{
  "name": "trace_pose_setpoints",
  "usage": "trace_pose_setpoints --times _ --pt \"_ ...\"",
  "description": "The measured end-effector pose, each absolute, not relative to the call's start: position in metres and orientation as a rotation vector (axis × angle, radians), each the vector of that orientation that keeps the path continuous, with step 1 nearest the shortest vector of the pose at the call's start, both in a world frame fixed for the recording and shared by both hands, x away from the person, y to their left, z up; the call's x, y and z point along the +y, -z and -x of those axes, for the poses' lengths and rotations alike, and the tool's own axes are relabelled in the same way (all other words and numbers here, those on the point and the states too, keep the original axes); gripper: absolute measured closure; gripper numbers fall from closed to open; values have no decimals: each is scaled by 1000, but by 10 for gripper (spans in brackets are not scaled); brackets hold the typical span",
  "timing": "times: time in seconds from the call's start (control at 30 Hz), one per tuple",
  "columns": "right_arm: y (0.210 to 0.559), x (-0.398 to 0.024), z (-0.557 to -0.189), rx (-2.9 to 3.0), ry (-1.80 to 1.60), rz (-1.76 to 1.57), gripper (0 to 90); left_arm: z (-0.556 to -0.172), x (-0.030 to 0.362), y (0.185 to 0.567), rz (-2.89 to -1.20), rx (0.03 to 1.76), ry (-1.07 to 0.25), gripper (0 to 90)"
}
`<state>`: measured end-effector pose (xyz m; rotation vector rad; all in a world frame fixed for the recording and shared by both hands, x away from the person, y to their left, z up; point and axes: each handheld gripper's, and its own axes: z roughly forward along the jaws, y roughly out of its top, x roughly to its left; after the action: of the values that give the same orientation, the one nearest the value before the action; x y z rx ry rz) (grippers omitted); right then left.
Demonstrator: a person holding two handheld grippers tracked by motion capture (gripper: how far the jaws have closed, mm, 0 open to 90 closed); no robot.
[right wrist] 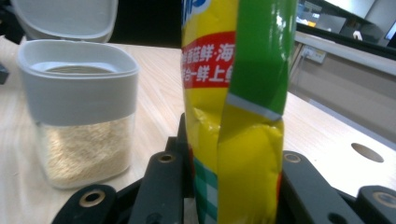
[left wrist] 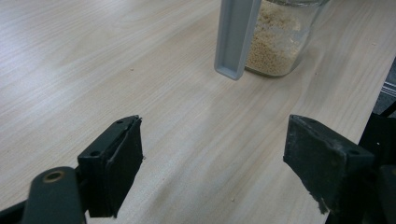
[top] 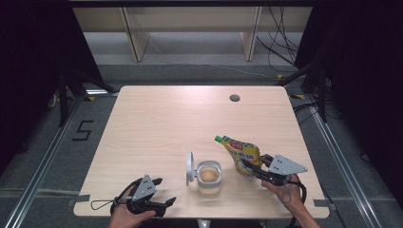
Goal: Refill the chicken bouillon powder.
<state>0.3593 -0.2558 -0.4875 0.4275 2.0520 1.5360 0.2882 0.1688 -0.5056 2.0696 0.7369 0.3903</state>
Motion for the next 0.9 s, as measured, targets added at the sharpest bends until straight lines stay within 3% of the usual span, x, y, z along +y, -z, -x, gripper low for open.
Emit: trace_pose_setpoints --times 0.3,0.9 --pt "493 -259 -371 2052 -1550 -509 734 -286 167 505 -2047 748 -380 190" --pt "492 -276 -359 2058 -1495 -665 719 -285 168 503 -2042 720 -389 190"
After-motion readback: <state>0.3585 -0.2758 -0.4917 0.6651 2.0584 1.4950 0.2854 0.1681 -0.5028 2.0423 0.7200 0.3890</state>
